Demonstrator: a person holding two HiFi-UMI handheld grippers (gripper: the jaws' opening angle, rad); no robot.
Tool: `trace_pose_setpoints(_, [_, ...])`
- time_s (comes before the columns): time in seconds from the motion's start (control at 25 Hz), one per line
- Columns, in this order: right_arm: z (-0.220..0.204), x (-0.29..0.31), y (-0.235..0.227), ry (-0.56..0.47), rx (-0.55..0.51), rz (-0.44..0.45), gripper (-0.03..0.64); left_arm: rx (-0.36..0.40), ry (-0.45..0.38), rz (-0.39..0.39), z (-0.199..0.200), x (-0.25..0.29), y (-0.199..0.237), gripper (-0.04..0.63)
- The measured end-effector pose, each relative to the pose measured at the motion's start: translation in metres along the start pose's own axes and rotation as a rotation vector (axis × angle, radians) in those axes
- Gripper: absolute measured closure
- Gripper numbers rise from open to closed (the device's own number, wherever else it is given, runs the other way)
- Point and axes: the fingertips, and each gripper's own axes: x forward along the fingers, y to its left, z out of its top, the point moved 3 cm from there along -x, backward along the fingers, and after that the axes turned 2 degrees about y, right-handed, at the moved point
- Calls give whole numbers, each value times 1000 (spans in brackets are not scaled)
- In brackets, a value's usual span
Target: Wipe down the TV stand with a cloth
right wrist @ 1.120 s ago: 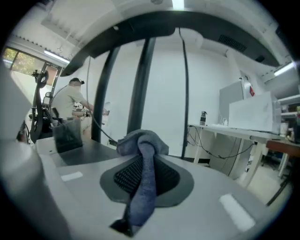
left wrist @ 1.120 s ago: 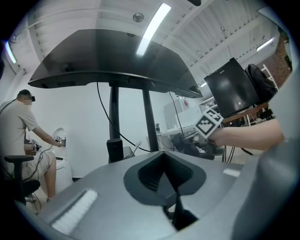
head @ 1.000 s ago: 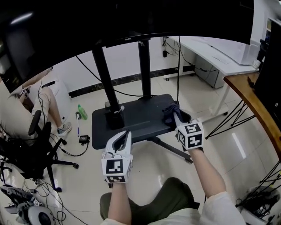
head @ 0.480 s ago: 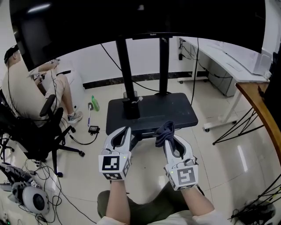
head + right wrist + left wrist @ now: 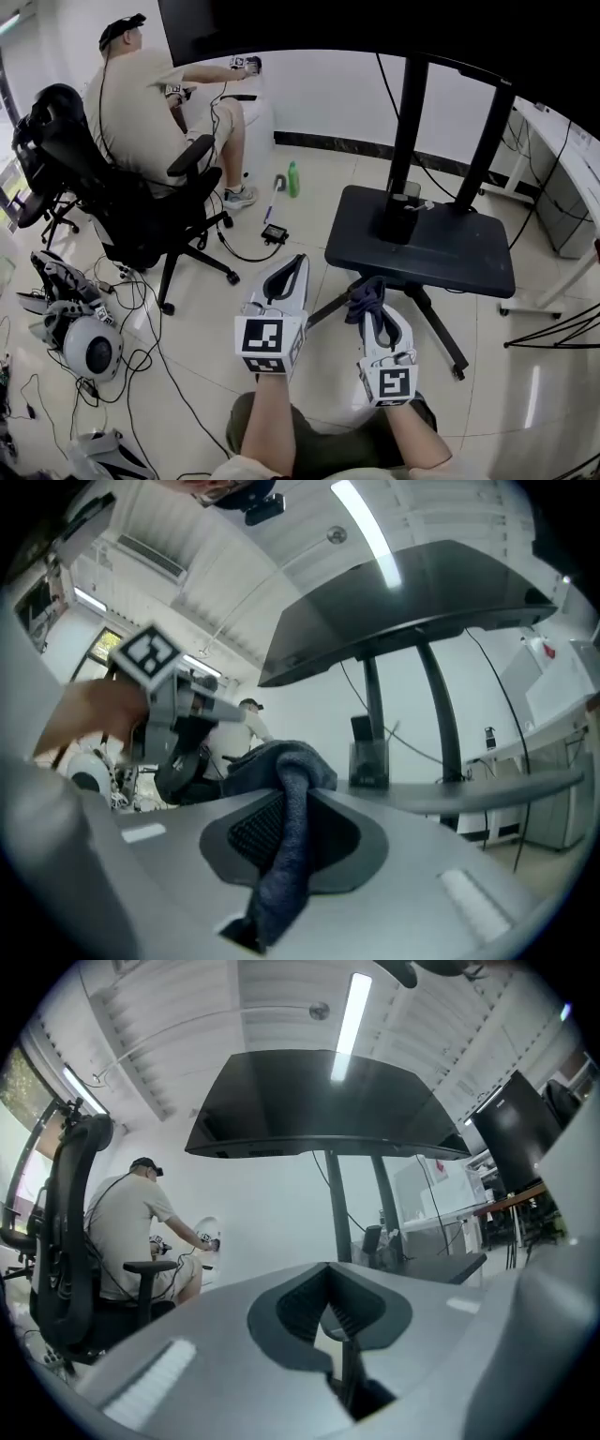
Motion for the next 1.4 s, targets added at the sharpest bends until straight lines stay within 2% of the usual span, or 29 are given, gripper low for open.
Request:
trace_pose_setpoints(0.08, [-74,27,-4,39,17,-17,557,13,-9,-36,-4,7,-5,436])
trace_pose_setpoints(0.16, [-113,60,-20,65,64,-48,557,19,3,-54,-17,17,-6,436])
trace_pose_setpoints(0.28, [-103,110,-55,25,20,-112,557,-4,37,-59,-37,31,0,436])
trace_pose_setpoints(0.4, [-130,155,-94,15,-22,-192,557,-25,17,-68,-37,37,9,436])
trace_pose_setpoints(0.6, [-130,207,-127,23,-133,-196,557,-53,31,-70,-52,47,24,436])
trace_pose_setpoints(0.68, [-146,222,-133,40,-139,-189,557,-54,24,-65,-57,50,29,436])
trace_pose_setpoints(0.76, [-195,234,-134,112,-101,-182,557,-44,30,-62,-64,50,33,436])
trace_pose_setpoints(0.88, [-303,244,-128,270,-21,-163,557,-17,48,-66,-75,47,38,436])
trace_pose_setpoints(1.0, [-429,238,-122,440,8,-126,557,-17,53,-70,-83,49,36,436])
trace_pose_setpoints(1.08, [-491,228,-118,532,54,-127,558,-14,46,-66,-84,50,36,436])
trace_pose_setpoints(1.16, [-523,221,-109,575,71,-123,558,-7,30,-59,-80,47,39,436])
trace_pose_setpoints(1.28, [-540,219,-91,588,82,-98,557,8,18,-56,-79,46,41,436])
trace_pose_setpoints(1.36, [-545,218,-53,575,126,-45,558,-3,21,-40,-81,47,44,436])
trace_pose_setpoints(1.4, [-549,214,-20,570,136,4,558,-7,19,-32,-80,47,46,436])
